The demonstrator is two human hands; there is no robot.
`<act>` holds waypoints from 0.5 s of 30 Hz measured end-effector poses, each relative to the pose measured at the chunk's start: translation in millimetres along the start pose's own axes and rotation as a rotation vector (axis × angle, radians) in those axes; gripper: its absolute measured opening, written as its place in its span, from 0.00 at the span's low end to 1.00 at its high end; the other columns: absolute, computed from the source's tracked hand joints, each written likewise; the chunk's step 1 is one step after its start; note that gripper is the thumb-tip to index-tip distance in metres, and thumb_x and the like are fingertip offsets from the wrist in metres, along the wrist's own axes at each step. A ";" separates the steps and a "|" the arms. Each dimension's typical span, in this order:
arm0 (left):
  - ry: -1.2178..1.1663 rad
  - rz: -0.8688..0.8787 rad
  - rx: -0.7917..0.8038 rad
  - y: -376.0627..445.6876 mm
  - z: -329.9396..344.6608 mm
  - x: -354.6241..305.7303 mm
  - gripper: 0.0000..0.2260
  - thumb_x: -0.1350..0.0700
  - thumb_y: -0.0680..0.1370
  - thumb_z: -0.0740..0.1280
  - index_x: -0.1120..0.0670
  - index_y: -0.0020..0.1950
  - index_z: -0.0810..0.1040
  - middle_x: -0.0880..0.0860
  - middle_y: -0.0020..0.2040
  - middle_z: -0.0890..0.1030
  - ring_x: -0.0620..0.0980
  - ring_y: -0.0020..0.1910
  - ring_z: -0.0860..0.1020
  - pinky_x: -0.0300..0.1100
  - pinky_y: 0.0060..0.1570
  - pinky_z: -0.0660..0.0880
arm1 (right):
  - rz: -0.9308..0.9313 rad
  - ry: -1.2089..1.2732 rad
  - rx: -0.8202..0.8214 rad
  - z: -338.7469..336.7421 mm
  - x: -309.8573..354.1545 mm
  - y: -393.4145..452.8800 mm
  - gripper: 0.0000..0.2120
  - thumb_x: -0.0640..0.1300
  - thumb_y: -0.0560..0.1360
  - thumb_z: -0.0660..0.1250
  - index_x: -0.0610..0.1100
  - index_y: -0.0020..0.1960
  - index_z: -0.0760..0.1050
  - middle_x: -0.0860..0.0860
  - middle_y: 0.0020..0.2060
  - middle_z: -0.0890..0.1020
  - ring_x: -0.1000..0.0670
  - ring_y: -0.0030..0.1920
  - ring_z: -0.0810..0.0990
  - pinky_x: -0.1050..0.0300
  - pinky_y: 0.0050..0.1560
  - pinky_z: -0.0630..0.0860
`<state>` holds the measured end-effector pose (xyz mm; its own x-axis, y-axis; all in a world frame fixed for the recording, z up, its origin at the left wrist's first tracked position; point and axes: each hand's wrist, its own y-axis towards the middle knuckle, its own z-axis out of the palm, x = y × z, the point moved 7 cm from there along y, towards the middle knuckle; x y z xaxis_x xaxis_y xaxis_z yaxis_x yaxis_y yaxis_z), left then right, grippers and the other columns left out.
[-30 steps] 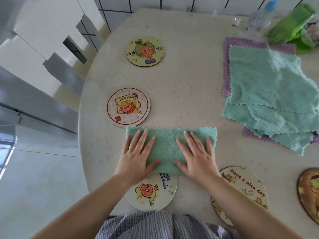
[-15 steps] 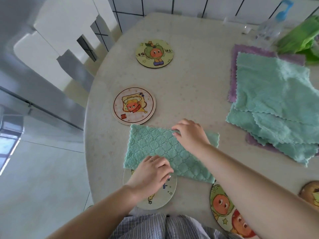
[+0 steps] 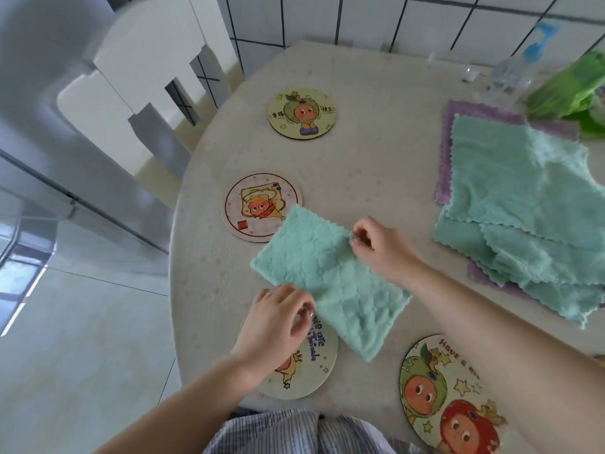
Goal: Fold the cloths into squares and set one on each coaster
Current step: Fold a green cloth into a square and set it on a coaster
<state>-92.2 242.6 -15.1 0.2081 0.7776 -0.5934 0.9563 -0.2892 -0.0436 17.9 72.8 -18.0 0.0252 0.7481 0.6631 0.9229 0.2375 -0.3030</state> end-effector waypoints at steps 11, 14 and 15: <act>-1.031 -0.519 0.010 8.9 -6.1 2.4 0.10 0.56 0.80 0.59 0.46 0.59 0.72 0.49 0.51 0.79 0.48 0.46 0.81 0.46 0.43 0.80 | 0.155 0.449 -0.094 1.6 -3.7 -77.1 0.18 0.39 0.79 0.58 0.52 0.67 0.65 0.51 0.58 0.75 0.65 0.34 0.75 0.72 0.30 0.68; -0.910 -0.466 0.129 17.9 -4.8 4.4 0.21 0.61 0.79 0.61 0.40 0.67 0.66 0.44 0.56 0.77 0.47 0.49 0.81 0.47 0.46 0.80 | 0.123 0.482 -0.114 6.6 -0.9 -92.5 0.23 0.36 0.79 0.56 0.53 0.70 0.65 0.51 0.57 0.78 0.44 0.54 0.79 0.50 0.54 0.77; -0.856 -0.475 0.172 19.1 -1.2 7.9 0.22 0.61 0.79 0.60 0.40 0.69 0.64 0.43 0.57 0.75 0.46 0.50 0.80 0.46 0.48 0.80 | 0.154 0.459 -0.098 13.7 -4.7 -93.7 0.23 0.37 0.79 0.56 0.55 0.71 0.64 0.45 0.59 0.77 0.37 0.55 0.77 0.41 0.55 0.75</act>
<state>-72.0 243.8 -19.7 -0.4724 0.1885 -0.8610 0.8447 -0.1818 -0.5033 -74.0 55.6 -2.1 0.3101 0.4145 0.8556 0.9266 0.0696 -0.3696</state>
